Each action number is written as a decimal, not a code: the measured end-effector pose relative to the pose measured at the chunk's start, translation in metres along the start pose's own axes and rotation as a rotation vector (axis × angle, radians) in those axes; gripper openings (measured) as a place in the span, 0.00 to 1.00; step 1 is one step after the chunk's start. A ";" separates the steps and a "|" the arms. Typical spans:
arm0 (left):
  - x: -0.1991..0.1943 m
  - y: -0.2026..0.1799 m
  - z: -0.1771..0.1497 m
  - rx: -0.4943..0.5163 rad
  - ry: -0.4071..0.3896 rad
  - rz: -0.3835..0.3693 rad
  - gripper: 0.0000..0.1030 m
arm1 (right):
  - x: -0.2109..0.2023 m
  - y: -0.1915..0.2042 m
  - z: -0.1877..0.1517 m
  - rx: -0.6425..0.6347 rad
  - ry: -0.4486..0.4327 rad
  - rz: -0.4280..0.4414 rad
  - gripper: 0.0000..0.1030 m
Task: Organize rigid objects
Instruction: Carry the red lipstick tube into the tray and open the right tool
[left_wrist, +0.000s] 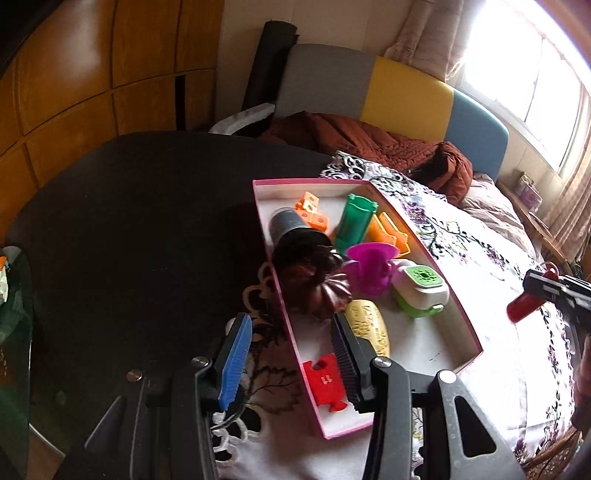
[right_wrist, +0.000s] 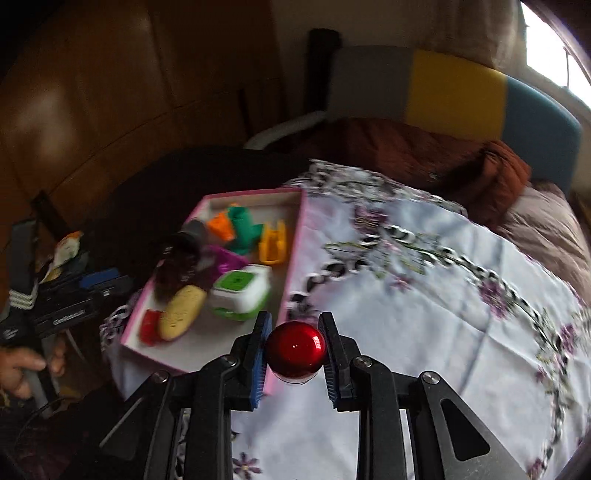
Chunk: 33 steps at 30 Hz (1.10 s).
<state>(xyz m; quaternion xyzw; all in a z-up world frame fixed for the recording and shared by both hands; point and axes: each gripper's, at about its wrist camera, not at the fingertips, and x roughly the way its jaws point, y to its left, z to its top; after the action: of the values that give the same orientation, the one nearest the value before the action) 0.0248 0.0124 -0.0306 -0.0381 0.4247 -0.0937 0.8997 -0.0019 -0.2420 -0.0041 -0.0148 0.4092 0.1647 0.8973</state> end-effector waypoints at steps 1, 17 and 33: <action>0.000 0.002 0.000 -0.004 0.002 0.003 0.43 | 0.006 0.014 0.003 -0.037 0.011 0.038 0.25; 0.009 0.012 -0.002 -0.030 0.030 -0.006 0.43 | 0.120 0.049 0.006 -0.106 0.226 0.088 0.26; 0.005 0.011 -0.005 -0.022 0.017 0.017 0.43 | 0.122 0.028 -0.010 0.018 0.220 0.058 0.46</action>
<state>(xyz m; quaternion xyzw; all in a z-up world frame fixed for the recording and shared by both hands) 0.0258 0.0217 -0.0388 -0.0435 0.4337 -0.0817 0.8963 0.0567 -0.1822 -0.0974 -0.0127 0.5070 0.1845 0.8419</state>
